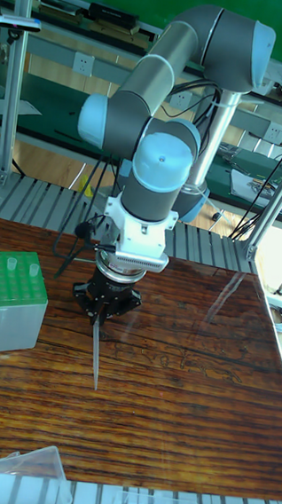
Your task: Insert a large pipette tip into the holder for large pipette tips
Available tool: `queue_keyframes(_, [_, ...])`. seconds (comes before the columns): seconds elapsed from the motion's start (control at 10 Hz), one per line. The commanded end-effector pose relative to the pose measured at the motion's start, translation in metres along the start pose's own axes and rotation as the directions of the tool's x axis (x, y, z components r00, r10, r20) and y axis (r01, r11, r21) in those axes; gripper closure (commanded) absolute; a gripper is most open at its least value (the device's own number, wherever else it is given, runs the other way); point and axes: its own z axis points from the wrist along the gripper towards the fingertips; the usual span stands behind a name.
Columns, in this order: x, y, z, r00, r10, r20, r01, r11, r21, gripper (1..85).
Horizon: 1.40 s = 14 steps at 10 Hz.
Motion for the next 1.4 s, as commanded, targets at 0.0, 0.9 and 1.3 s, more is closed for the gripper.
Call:
queue_keyframes(0.0, [0.013,0.003,0.005,0.999,0.030,-0.043,-0.030,0.999,0.020,69.0])
queue_keyframes(0.9, [-0.003,0.005,0.010,1.000,-0.005,0.019,0.005,1.000,-0.001,56.3])
queue_keyframes(1.3, [-0.015,0.012,0.001,0.992,-0.058,0.108,0.061,0.998,-0.026,54.7])
